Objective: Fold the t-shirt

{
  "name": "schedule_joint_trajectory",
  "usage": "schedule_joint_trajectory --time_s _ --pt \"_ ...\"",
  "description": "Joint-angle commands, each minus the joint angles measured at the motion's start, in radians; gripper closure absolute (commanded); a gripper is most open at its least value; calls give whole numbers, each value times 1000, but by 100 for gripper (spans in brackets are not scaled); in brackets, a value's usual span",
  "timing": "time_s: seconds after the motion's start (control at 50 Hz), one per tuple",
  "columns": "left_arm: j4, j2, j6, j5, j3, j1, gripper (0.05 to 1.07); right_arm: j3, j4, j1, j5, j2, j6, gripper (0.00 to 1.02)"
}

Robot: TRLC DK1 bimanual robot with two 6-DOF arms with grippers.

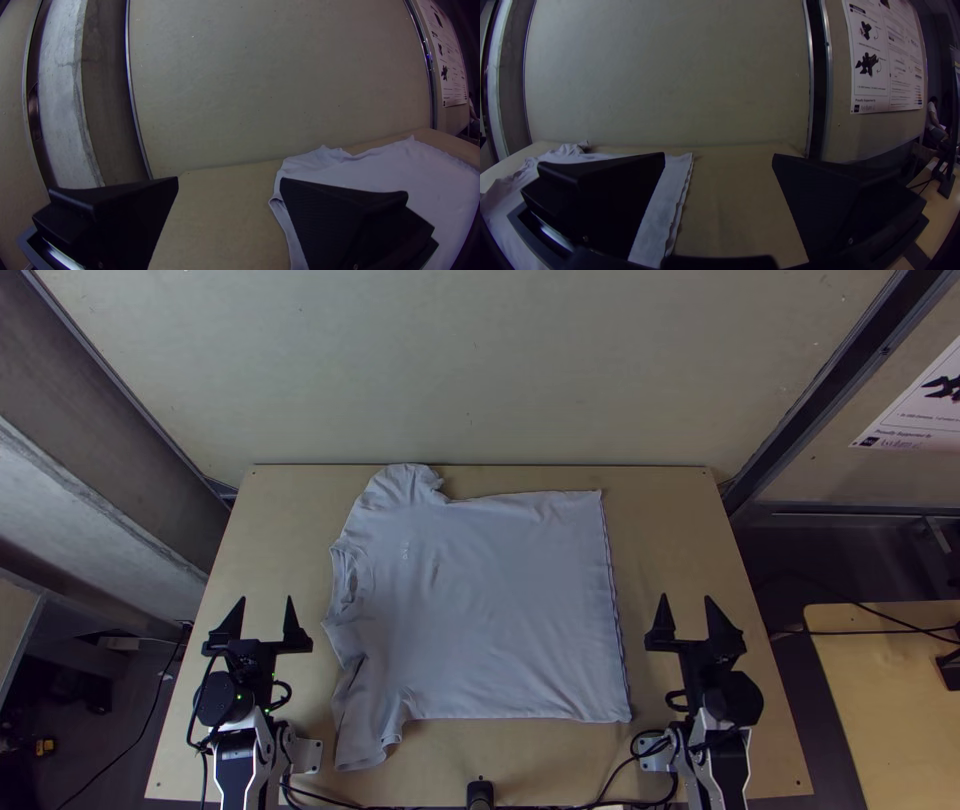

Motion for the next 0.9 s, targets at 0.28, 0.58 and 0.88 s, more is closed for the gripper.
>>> schedule_joint_trajectory --time_s 0.28,0.58,0.88 --pt "-22 281 -33 -2 311 -29 10 377 -12 -14 11 306 15 4" --pt "-34 732 -62 -4 741 -68 10 677 -15 -11 11 620 17 4" --pt "-155 1044 -99 -2 1101 -115 10 937 -40 9 14 869 38 4"
